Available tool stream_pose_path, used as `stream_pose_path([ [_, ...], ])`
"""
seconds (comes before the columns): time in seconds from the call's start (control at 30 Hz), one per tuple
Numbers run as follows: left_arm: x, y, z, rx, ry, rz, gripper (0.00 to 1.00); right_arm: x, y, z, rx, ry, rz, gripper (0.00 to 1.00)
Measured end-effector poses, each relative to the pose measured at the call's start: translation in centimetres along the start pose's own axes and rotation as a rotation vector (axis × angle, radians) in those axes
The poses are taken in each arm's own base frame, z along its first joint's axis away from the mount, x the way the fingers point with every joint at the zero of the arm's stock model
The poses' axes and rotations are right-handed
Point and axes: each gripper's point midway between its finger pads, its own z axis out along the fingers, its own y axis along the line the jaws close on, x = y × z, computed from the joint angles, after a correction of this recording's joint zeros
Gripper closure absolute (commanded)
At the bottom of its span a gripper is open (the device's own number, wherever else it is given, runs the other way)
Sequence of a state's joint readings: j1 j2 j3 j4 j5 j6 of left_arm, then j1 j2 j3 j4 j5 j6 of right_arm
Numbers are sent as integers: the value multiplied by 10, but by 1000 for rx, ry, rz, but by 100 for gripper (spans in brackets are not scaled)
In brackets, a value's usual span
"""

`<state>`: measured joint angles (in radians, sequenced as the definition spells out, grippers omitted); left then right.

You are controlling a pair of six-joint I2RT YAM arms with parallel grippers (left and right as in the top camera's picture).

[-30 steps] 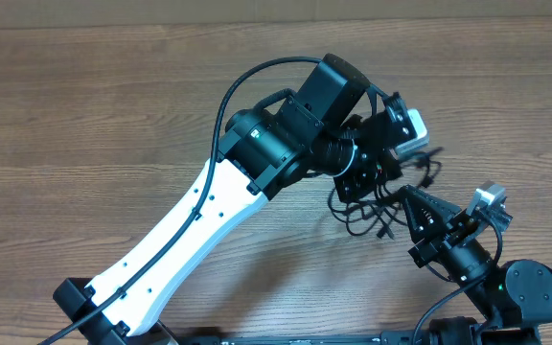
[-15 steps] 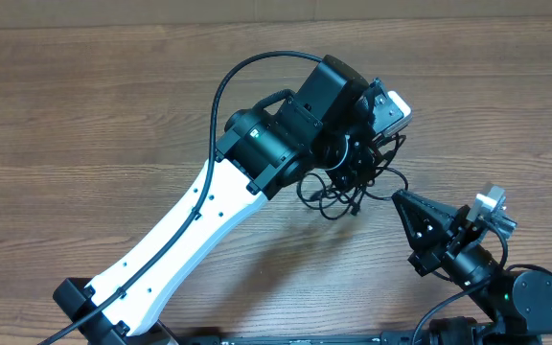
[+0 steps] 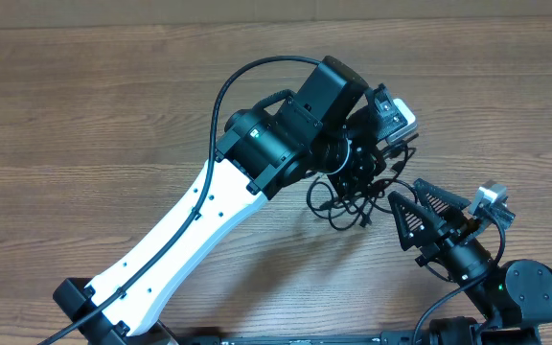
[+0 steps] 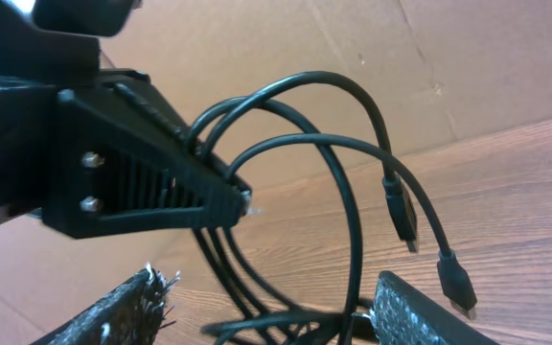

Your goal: Untangle cables

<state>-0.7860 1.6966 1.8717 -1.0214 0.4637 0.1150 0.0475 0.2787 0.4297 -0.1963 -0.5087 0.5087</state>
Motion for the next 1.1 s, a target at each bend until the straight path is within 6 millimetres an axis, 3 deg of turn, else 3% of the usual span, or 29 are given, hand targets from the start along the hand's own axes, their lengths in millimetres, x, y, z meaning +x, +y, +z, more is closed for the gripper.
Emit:
stream_pose_path([
  [0.43, -4, -33, -3, 195, -31, 84, 96, -1, -3, 0, 16, -5, 2, 42],
  [0.83, -20, -50, -9, 293, -115, 174, 96, 0, -4, 0, 21, -3, -7, 60],
  [0.97, -28, -53, -10, 308, -147, 194, 96, 1, -4, 0, 23, 0, -8, 71],
  [1.1, -34, -54, -11, 311, -172, 205, 96, 1, -5, 0, 24, -1, -9, 72],
])
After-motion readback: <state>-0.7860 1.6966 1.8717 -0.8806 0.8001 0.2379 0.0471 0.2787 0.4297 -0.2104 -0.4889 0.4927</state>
